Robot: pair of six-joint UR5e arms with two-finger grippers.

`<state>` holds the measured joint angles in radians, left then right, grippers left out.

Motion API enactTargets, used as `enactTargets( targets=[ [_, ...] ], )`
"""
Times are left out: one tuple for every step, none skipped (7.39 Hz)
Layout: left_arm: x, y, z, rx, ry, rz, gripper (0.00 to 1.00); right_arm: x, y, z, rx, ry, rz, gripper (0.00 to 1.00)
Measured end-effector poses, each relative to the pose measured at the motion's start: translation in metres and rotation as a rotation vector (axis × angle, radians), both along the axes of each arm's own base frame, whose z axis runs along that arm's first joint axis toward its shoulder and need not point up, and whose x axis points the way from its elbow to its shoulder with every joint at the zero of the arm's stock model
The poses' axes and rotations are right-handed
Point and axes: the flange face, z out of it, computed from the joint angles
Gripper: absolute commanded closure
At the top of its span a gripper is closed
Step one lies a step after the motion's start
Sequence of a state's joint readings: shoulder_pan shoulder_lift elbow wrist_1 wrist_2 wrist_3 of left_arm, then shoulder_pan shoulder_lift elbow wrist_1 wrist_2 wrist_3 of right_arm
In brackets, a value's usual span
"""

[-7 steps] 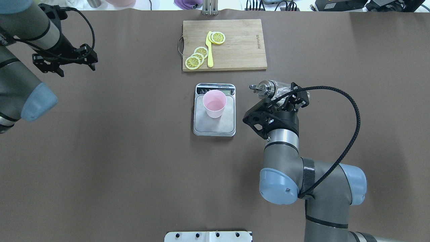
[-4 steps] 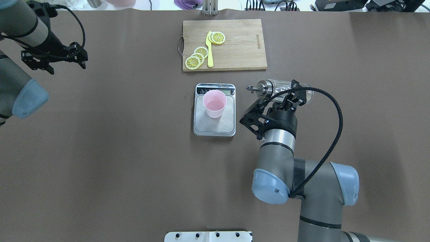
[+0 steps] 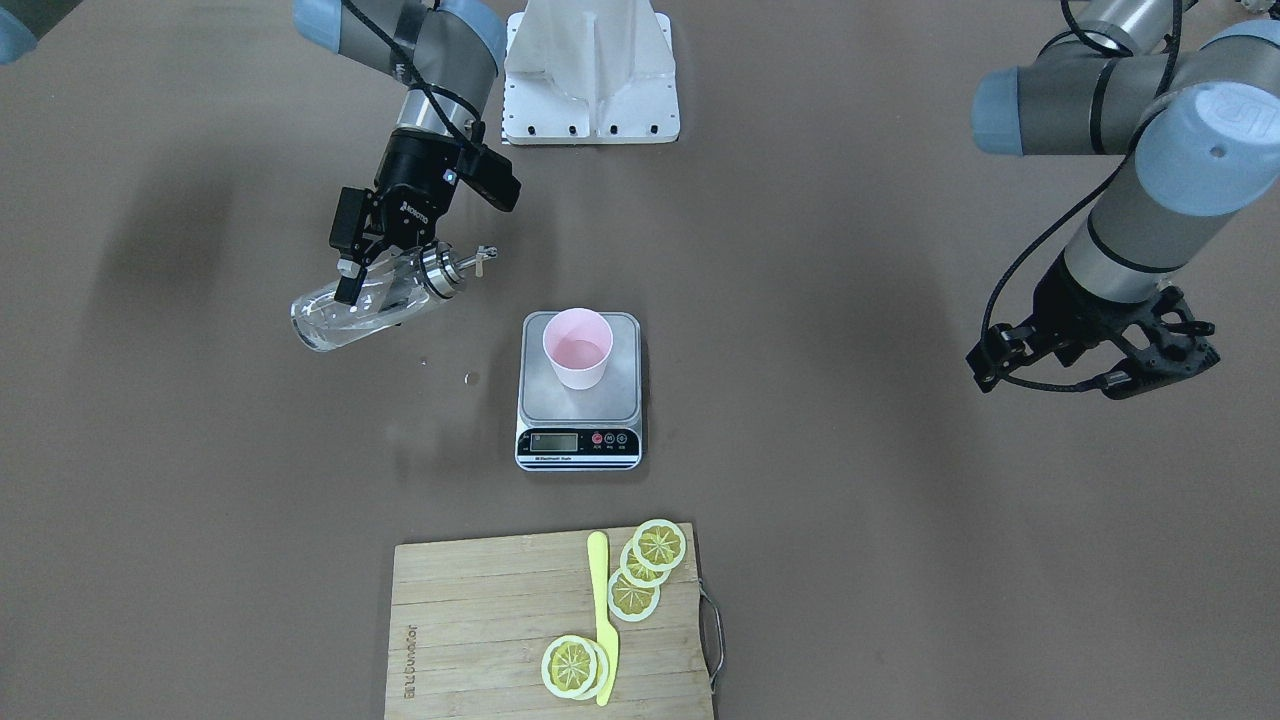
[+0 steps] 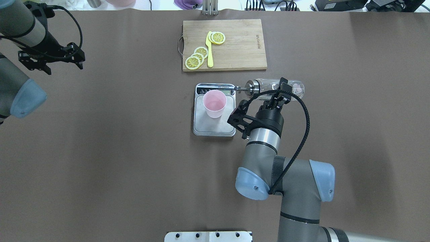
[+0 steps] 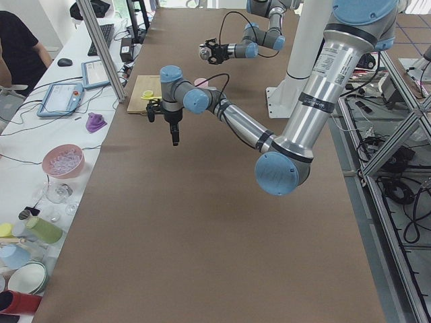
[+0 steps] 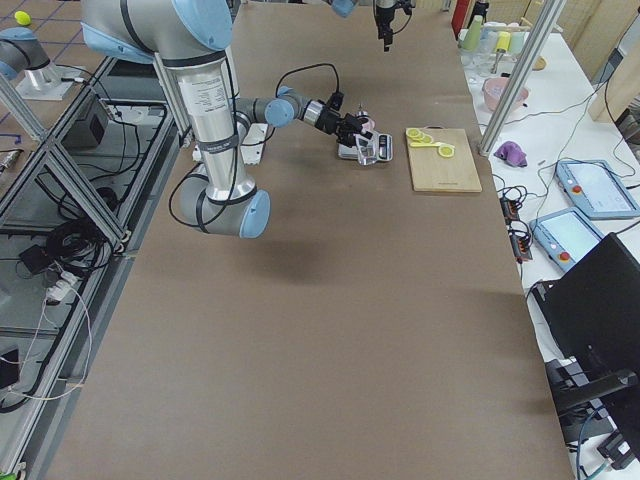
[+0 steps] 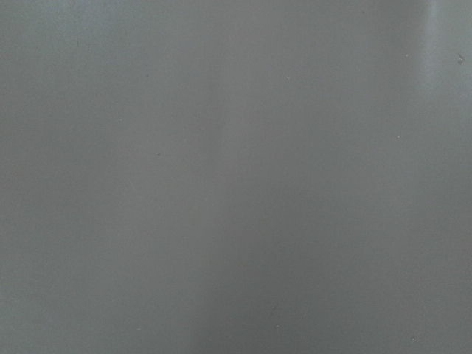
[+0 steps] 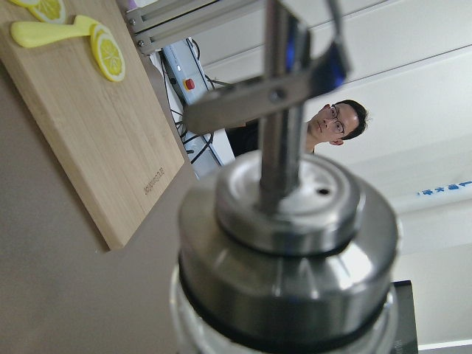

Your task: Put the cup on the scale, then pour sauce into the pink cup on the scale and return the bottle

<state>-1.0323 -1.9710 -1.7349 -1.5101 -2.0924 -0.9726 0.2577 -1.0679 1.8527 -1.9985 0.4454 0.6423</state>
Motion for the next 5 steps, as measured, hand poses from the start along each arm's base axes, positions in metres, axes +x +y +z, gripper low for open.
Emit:
enactTargets(
  targets=[
    [0.001,-0.001,0.004,-0.005,-0.003,0.000,0.02,-0.001,-0.001,-0.001,0.010,0.034,0.003,1.00],
    [0.001,-0.002,0.007,-0.010,-0.005,0.000,0.02,0.000,-0.002,-0.001,0.022,0.074,0.010,1.00],
    [0.002,-0.003,0.010,-0.017,-0.005,0.002,0.02,0.001,-0.004,0.001,0.032,0.111,0.018,1.00],
    [0.003,-0.003,0.014,-0.026,-0.002,0.006,0.02,0.002,-0.006,0.003,0.038,0.140,0.023,1.00],
    [0.004,-0.004,0.018,-0.032,-0.002,0.010,0.02,0.002,-0.007,0.004,0.042,0.161,0.025,1.00]
  ],
)
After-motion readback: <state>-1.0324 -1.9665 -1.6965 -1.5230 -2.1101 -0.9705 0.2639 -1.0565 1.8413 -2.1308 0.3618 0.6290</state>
